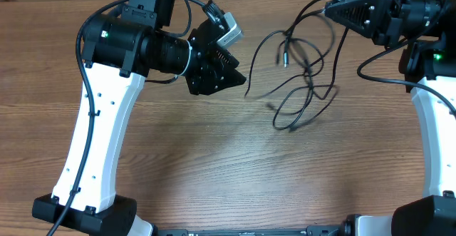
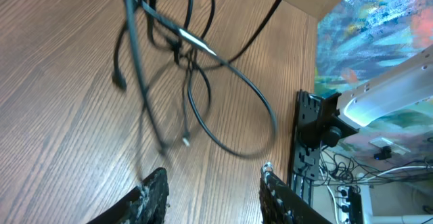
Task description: Untangle cables
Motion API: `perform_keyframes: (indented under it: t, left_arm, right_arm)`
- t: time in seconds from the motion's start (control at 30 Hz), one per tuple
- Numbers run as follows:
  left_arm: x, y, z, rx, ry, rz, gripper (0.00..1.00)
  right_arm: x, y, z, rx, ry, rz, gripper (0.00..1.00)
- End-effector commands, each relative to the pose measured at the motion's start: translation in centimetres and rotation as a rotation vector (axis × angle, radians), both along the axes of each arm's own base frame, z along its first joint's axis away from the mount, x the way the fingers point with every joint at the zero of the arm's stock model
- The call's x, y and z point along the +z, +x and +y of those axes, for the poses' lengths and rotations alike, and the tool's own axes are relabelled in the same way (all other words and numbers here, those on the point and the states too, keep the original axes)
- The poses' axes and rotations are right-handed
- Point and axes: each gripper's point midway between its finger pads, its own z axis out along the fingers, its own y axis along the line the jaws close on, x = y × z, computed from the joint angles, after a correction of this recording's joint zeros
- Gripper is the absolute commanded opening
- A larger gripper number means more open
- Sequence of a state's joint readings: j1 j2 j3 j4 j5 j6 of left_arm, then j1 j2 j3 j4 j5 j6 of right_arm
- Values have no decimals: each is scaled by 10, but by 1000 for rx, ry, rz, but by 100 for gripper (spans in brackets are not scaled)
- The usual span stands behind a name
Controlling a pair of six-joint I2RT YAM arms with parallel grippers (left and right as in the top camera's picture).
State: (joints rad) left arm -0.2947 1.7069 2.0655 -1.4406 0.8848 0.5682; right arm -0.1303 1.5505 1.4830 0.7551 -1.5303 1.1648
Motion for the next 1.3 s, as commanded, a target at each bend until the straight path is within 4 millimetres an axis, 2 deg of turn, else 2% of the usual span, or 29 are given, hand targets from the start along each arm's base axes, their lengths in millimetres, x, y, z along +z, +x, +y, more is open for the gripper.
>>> perform_keyframes:
  t: [0.0, 0.03, 0.13, 0.23, 0.3, 0.33, 0.37, 0.4, 0.47, 0.53, 0.57, 0.7, 0.73, 0.77, 0.8, 0.87, 0.9, 0.93, 0.97, 1.0, 1.03, 1.27]
  left_arm:
    - [5, 3, -1, 6, -8, -18, 50]
    - [5, 3, -1, 6, -9, -20, 54]
    - [4, 4, -1, 8, -5, -22, 76]
    - [2, 10, 2, 41, 19, -29, 77]
    - [-4, 22, 7, 104, 63, -29, 73]
    - [-7, 26, 9, 128, 81, -29, 70]
    - [-10, 29, 11, 146, 100, -32, 57]
    - [-11, 30, 12, 151, 108, -34, 52]
    - [-12, 32, 14, 165, 117, -30, 4]
    - [-12, 32, 14, 171, 118, -26, 5]
    - [-13, 33, 15, 176, 123, -29, 18]
    - [-16, 37, 18, 193, 145, -34, 19]
    - [-17, 37, 18, 193, 147, -31, 43]
    - [-19, 38, 17, 192, 148, -24, 57]
    - [-21, 38, 16, 188, 147, -14, 60]
    - [-25, 38, 13, 178, 139, 8, 60]
    - [-27, 38, 12, 172, 134, 19, 59]
    - [-28, 38, 11, 169, 131, 25, 52]
    - [-33, 38, 9, 162, 127, 41, 35]
    - [-35, 38, 8, 155, 122, 53, 29]
    - [-35, 38, 7, 150, 114, 59, 5]
    - [-34, 38, 4, 141, 98, 64, 4]
  right_arm:
    - [5, -16, 11, 56, -27, 0, 4]
    - [5, -17, 13, 63, -27, 0, 4]
    - [6, -25, 31, 119, -27, -8, 4]
    - [6, -38, 52, 187, -28, -20, 4]
    - [7, -47, 66, 233, -28, -40, 4]
    - [7, -51, 71, 250, -28, -43, 4]
    - [8, -56, 77, 272, -27, -51, 4]
    - [8, -58, 80, 281, -27, -54, 4]
    - [8, -59, 82, 289, -27, -54, 4]
    - [8, -59, 82, 289, -27, -49, 4]
    - [8, -59, 82, 289, -27, -43, 4]
    - [9, -60, 82, 289, -27, -16, 4]
    - [11, -63, 82, 289, -28, -23, 4]
    - [12, -65, 82, 291, -28, -32, 4]
    - [14, -69, 83, 294, -29, -50, 4]
    - [17, -75, 84, 299, -29, -78, 4]
    - [18, -77, 84, 299, -26, -83, 4]
    - [19, -78, 85, 301, -25, -85, 4]
    - [20, -79, 85, 301, -23, -89, 4]
    - [20, -79, 85, 301, -22, -89, 4]
    - [20, -79, 85, 301, -22, -88, 4]
    - [20, -77, 83, 296, -24, -91, 4]
